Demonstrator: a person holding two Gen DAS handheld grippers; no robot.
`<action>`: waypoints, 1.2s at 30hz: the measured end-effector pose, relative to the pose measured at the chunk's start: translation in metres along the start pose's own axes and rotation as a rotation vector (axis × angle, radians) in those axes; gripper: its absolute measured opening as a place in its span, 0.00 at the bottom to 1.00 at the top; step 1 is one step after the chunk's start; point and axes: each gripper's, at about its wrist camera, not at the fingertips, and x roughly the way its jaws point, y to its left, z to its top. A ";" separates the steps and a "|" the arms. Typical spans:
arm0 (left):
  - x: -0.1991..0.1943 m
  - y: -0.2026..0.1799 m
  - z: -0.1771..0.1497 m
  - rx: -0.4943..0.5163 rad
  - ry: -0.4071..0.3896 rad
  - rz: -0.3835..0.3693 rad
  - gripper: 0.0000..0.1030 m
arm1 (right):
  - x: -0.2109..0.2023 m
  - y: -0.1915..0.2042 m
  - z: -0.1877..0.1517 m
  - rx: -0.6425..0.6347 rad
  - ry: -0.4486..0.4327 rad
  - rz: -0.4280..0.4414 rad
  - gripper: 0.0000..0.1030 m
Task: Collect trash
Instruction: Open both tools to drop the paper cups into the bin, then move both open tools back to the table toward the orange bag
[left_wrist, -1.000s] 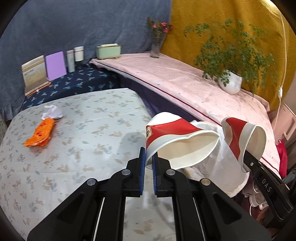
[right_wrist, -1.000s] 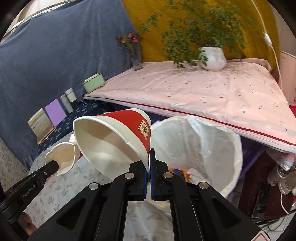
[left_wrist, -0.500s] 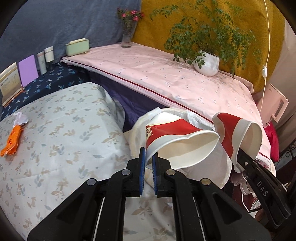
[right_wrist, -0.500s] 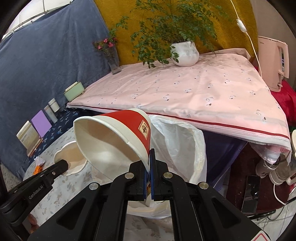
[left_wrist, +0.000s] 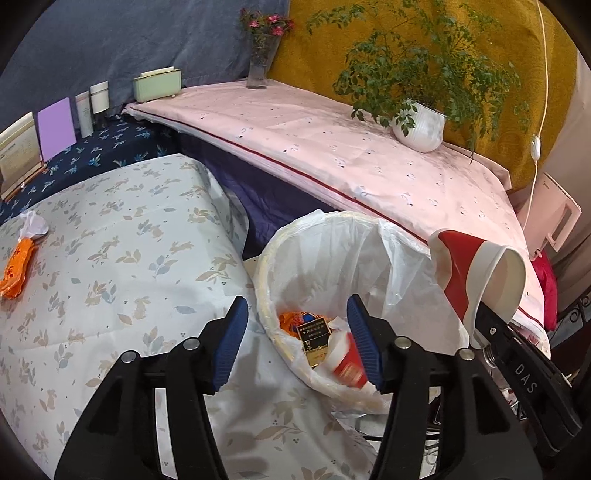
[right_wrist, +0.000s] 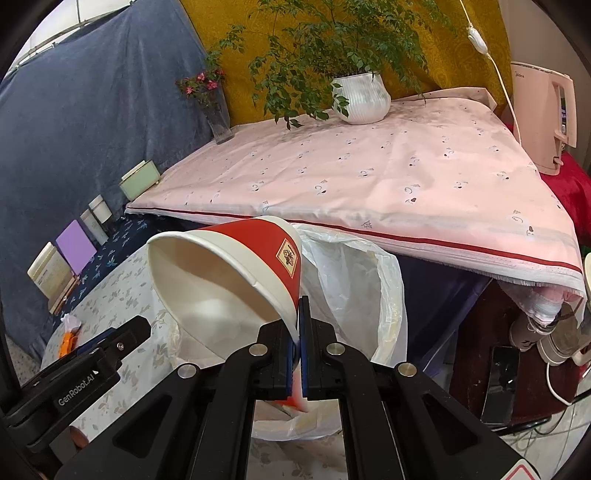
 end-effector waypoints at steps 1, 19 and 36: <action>0.000 0.003 0.000 -0.006 0.002 0.005 0.53 | 0.000 0.001 -0.001 -0.001 0.001 0.001 0.03; -0.024 0.072 -0.006 -0.171 -0.042 0.128 0.85 | 0.003 0.027 -0.001 -0.016 -0.023 0.013 0.31; -0.061 0.185 -0.020 -0.389 -0.090 0.293 0.86 | 0.004 0.100 -0.010 -0.110 -0.004 0.104 0.32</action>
